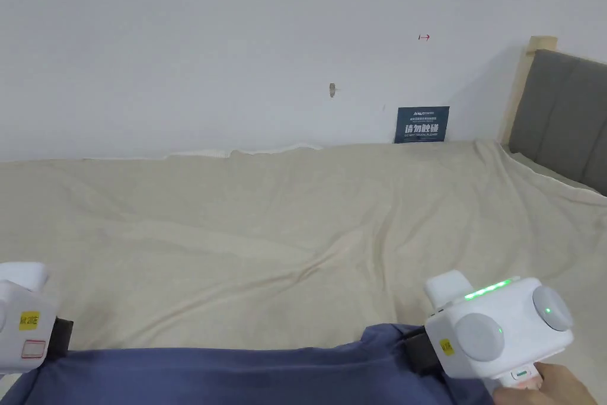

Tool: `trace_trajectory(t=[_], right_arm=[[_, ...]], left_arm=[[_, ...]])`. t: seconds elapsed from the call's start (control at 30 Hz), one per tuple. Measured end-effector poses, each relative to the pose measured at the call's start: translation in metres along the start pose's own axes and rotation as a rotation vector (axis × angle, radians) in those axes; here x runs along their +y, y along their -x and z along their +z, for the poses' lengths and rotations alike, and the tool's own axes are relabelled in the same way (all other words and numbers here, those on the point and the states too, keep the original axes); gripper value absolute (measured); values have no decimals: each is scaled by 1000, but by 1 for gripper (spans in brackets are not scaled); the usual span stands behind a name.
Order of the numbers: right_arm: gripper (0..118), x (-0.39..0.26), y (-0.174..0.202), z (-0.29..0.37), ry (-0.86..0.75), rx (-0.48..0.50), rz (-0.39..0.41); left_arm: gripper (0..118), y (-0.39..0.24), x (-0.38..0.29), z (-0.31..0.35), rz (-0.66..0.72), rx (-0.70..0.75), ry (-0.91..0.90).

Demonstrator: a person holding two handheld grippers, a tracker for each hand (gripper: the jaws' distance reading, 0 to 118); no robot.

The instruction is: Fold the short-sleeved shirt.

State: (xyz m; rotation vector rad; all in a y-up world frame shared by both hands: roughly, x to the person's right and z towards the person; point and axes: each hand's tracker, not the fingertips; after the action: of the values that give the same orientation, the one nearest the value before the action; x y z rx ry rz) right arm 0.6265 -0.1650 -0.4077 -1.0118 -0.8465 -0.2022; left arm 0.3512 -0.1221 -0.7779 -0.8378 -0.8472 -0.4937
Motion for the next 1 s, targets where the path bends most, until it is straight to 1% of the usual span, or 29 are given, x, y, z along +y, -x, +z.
trace_trajectory(t=[0.07, 0.1, 0.13, 0.17, 0.2, 0.23, 0.27, 0.3, 0.33, 0.4, 0.43, 0.47, 0.5, 0.53, 0.57, 0.6, 0.67, 0.77, 0.8, 0.87, 1.0], right_arm=[[87, 8, -3, -13, 16, -11, -14], [67, 8, -6, -16, 34, -8, -22], [31, 8, -8, -21, 52, 6, -41], [0, 7, -10, -22, 84, 43, -87], [0, 3, -15, -25, 119, 158, -164], [0, -2, -17, -23, 106, 181, -192], [0, -5, -17, -23, 95, 122, -149], [0, -5, -11, -20, 68, 71, -66], [0, -4, -11, -16, 75, 97, -85], [0, -1, -13, -9, 64, 98, -110], [0, 1, -19, -5, 61, 128, -125], [0, 3, -27, 0, 52, 157, -157], [0, 7, -33, 6, 36, 182, -217], [0, 8, -44, 14, 31, 245, -252], [0, 8, -53, 22, 11, 288, -282], [0, 7, -63, 30, -12, 313, -328], [0, 6, -74, 49, -30, 348, -368], [0, 3, -81, 74, -48, 365, -371], [0, 3, -82, 83, -62, 369, -385], [0, 4, -87, 101, -89, 417, -406], [0, 10, -93, 144, -150, 423, -400]], left_arm=[[5, 1, 1, -2, -2, 0, 2], [5, 0, 0, -2, -1, 1, 3], [5, 0, 0, -3, -1, 0, 3], [5, 1, 0, -5, -1, -2, 4], [5, 1, 0, -7, 2, -11, 11], [5, -1, -1, -8, -1, -16, 15], [5, -3, -2, -10, -11, -5, 19], [5, -4, -2, -12, -21, 5, 23], [5, -5, -3, -13, -26, 7, 27], [5, -5, -5, -11, -26, 6, 23], [5, -4, -6, -9, -26, 2, 24], [5, -3, -6, -6, -20, 3, 22], [5, -1, -6, -3, -17, 3, 19], [5, 1, -6, 1, -16, 0, 15], [5, 3, -6, 5, -7, -1, 6], [5, 6, -5, 9, -3, -3, 4], [5, 9, -5, 18, 11, -4, -7], [5, 10, -6, 38, 14, -4, -33], [5, 9, -6, 45, 11, -7, -42], [5, 7, -6, 63, 1, 5, -68], [5, 12, -1, 105, 11, 13, -120]])
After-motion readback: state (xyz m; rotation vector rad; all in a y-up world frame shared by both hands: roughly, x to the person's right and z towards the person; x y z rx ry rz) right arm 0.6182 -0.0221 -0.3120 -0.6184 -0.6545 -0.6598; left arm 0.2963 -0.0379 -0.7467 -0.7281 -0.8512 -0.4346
